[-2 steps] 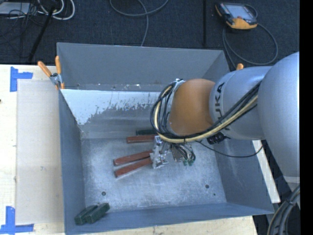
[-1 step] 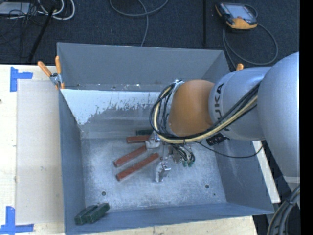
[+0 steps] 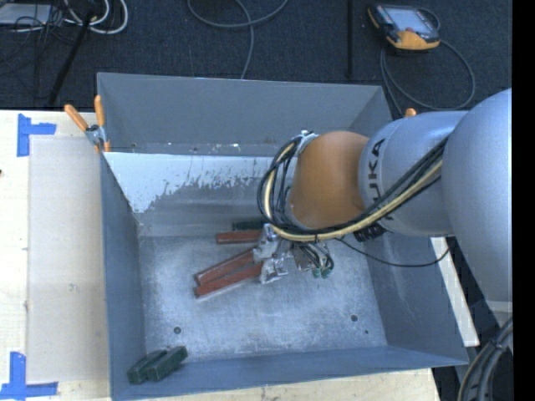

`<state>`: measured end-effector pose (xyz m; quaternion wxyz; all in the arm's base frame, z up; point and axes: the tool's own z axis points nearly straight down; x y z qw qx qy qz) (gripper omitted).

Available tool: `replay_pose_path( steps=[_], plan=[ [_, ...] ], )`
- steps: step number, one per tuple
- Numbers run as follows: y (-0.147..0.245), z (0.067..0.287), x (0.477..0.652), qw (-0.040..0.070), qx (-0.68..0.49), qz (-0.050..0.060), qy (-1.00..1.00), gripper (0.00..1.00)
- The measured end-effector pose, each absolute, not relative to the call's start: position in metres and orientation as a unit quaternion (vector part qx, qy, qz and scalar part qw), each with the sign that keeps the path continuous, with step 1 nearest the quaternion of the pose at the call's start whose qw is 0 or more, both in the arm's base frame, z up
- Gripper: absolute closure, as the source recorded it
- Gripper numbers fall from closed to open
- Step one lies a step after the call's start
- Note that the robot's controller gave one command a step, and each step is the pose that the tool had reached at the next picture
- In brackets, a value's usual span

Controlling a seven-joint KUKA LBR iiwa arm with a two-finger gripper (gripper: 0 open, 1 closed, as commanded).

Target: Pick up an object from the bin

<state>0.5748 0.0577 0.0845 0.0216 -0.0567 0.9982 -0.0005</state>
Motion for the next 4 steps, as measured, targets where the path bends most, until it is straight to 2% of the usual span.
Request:
replay_pose_path(
  steps=[1,2,3,4],
  plan=[
    [0.058,0.084,0.575,0.021,-0.057,-0.001,0.998,1.0],
    [0.076,0.161,0.581,-0.001,-0.073,0.0,0.997,0.0],
    [0.089,0.227,0.595,0.002,-0.084,0.0,0.997,0.0],
    [0.089,0.175,0.592,0.004,-0.082,0.0,0.997,0.0]
  ],
)
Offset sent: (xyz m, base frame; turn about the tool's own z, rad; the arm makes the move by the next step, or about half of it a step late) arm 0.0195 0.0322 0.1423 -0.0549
